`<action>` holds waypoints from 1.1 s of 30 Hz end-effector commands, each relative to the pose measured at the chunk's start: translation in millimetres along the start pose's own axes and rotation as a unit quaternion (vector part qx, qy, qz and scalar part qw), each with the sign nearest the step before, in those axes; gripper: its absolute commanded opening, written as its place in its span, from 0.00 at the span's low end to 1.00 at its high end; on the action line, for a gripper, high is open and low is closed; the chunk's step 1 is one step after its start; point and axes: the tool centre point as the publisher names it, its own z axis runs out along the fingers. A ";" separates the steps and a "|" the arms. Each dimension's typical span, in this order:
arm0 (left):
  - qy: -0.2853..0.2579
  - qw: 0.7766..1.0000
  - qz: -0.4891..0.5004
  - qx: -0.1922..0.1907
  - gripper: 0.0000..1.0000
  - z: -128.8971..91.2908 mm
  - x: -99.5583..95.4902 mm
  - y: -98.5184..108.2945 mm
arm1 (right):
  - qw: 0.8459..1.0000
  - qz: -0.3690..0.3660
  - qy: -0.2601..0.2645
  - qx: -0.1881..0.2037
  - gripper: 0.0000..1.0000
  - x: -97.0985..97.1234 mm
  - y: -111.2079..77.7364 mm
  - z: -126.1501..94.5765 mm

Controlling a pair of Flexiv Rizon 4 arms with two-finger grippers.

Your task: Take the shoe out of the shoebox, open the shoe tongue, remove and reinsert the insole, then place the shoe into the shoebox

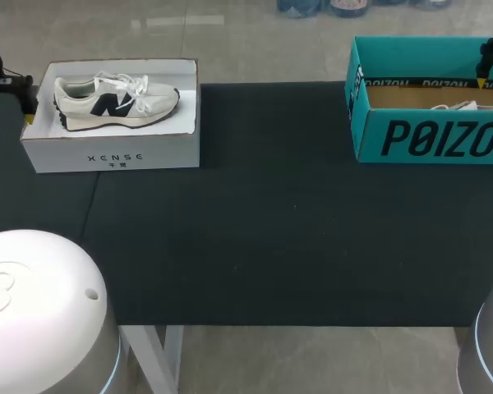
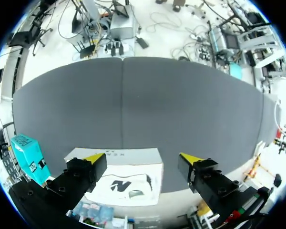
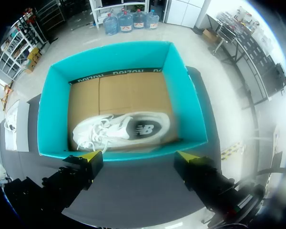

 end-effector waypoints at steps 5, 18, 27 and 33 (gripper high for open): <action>-0.015 0.999 0.005 0.032 1.00 53.2 54.4 85.2 | 1.000 0.001 0.000 -0.001 1.00 0.0 -0.8 -0.2; -0.016 0.997 0.029 0.071 1.00 96.4 70.1 165.3 | 1.000 0.001 0.000 -0.001 1.00 0.0 -0.8 -0.2; -0.017 0.997 0.036 0.070 1.00 115.6 61.9 199.4 | 1.000 0.001 0.000 -0.001 1.00 0.0 -0.8 -0.2; -0.022 0.996 0.040 0.072 1.00 132.5 46.2 217.6 | 1.000 0.001 0.000 -0.001 1.00 0.0 -0.8 -0.2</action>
